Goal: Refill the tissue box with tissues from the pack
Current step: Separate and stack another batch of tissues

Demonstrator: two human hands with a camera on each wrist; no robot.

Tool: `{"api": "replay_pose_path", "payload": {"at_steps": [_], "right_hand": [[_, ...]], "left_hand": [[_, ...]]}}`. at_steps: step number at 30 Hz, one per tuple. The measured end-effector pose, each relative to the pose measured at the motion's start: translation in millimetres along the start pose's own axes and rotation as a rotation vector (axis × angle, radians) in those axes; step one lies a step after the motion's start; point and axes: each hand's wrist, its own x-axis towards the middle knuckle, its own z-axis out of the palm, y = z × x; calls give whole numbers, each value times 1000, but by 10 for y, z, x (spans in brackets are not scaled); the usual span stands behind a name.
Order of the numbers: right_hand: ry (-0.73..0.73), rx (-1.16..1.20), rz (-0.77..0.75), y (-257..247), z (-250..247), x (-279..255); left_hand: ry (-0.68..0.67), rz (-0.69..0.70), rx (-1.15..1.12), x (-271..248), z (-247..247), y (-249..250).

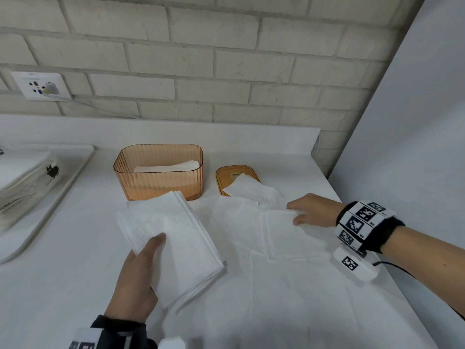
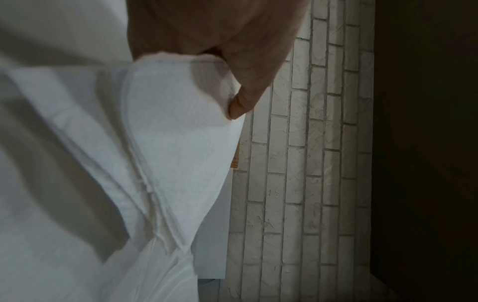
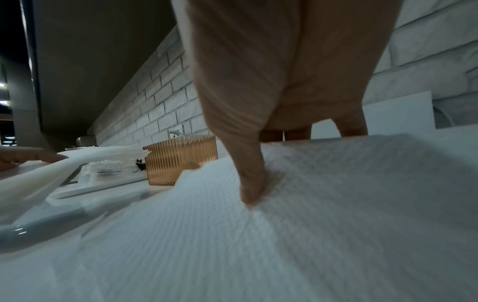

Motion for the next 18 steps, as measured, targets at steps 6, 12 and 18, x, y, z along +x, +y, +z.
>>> {"api": "replay_pose_path", "payload": {"at_steps": [6,12,18], "right_hand": [[219,363,-25,-186,-653,-514],[-214,444,-35,-442,-12,-737],[-65,-34,27,-463,577,-740]], "left_hand": [[-18,23,6,-12,-52,12],[-58,-42,39,-85,-78,-50],[-84,-50,41,-163,-169,-67]]}}
